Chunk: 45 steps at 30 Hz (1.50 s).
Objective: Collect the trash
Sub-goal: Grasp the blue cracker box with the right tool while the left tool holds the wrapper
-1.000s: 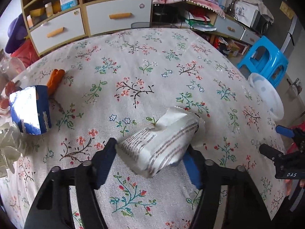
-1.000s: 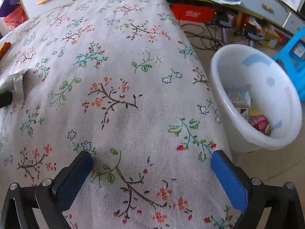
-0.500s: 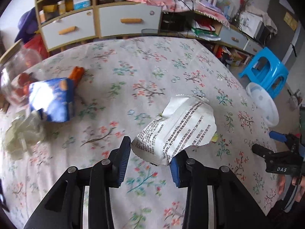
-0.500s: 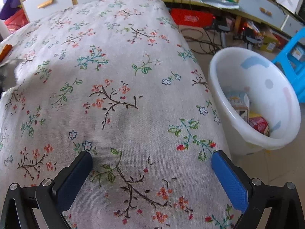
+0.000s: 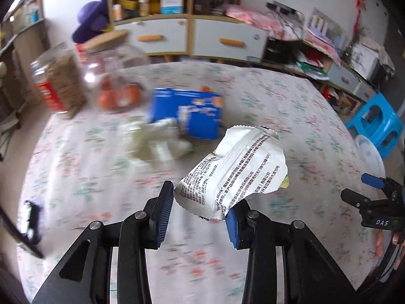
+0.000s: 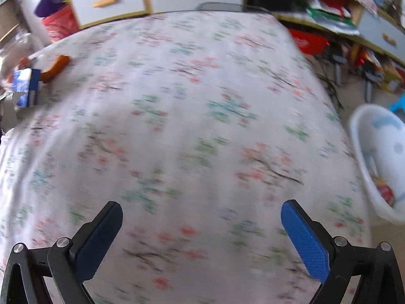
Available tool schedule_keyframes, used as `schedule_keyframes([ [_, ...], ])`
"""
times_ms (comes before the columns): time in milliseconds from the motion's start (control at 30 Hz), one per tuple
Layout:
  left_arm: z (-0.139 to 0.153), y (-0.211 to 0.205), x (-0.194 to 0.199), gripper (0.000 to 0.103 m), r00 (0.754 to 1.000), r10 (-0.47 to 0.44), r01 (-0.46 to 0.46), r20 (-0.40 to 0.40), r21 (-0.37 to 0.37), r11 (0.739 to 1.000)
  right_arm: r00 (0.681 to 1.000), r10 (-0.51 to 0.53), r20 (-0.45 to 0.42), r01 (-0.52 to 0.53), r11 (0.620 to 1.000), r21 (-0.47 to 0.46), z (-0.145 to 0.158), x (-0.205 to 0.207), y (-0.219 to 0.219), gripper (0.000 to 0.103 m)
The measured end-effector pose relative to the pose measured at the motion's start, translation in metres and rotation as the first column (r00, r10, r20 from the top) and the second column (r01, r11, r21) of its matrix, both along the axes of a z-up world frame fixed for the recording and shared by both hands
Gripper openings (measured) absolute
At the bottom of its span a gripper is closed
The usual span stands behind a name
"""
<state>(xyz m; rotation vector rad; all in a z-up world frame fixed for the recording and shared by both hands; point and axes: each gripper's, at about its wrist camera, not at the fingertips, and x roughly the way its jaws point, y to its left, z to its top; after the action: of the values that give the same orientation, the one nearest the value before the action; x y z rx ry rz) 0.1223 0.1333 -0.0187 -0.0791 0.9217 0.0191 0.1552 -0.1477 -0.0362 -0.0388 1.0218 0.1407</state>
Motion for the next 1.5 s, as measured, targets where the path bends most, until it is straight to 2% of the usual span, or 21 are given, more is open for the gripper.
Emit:
schedule_keyframes([
  [200,-0.005,0.052,-0.023,0.040,0.997,0.080,-0.081,0.006,0.031,0.996,0.996,0.088,0.029,-0.089,0.996,0.015,0.002,0.007,0.054,0.103],
  [400,-0.011,0.103,-0.033,0.040,0.987,0.163,-0.163,-0.006,0.011,0.987,0.986,0.152,0.066,-0.150,0.988,-0.034,-0.003,0.008,0.108,0.103],
  [633,-0.025,0.142,-0.041,0.040,0.975,0.218,-0.220,-0.042,-0.039,0.975,0.982,0.187,0.041,-0.187,0.982,-0.004,-0.004,0.020,0.159,0.103],
  [767,-0.022,0.150,-0.042,0.040,0.974,0.225,-0.227,-0.031,-0.065,0.972,0.981,0.190,0.044,-0.192,0.979,0.069,0.005,0.042,0.188,0.103],
  [967,-0.012,0.153,-0.042,0.040,0.976,0.220,-0.219,0.001,-0.084,0.972,0.987,0.145,0.066,-0.152,0.982,0.113,0.014,0.078,0.211,0.103],
  [1167,-0.006,0.157,-0.040,0.040,0.976,0.217,-0.215,0.014,-0.084,0.973,0.977,0.194,0.083,-0.200,0.978,0.066,0.029,0.106,0.228,0.103],
  [1267,-0.010,0.154,-0.036,0.040,0.978,0.210,-0.209,0.007,-0.071,0.975,0.970,0.216,0.110,-0.225,0.972,0.074,0.040,0.117,0.231,0.102],
  [1367,-0.014,0.153,-0.033,0.040,0.979,0.204,-0.204,-0.009,-0.071,0.976,0.963,0.246,0.113,-0.260,0.958,0.121,0.044,0.126,0.234,0.093],
  [1500,-0.017,0.149,-0.028,0.040,0.980,0.197,-0.198,-0.022,-0.072,0.978,0.956,0.284,0.069,-0.292,0.943,0.160,0.036,0.136,0.240,0.083],
])
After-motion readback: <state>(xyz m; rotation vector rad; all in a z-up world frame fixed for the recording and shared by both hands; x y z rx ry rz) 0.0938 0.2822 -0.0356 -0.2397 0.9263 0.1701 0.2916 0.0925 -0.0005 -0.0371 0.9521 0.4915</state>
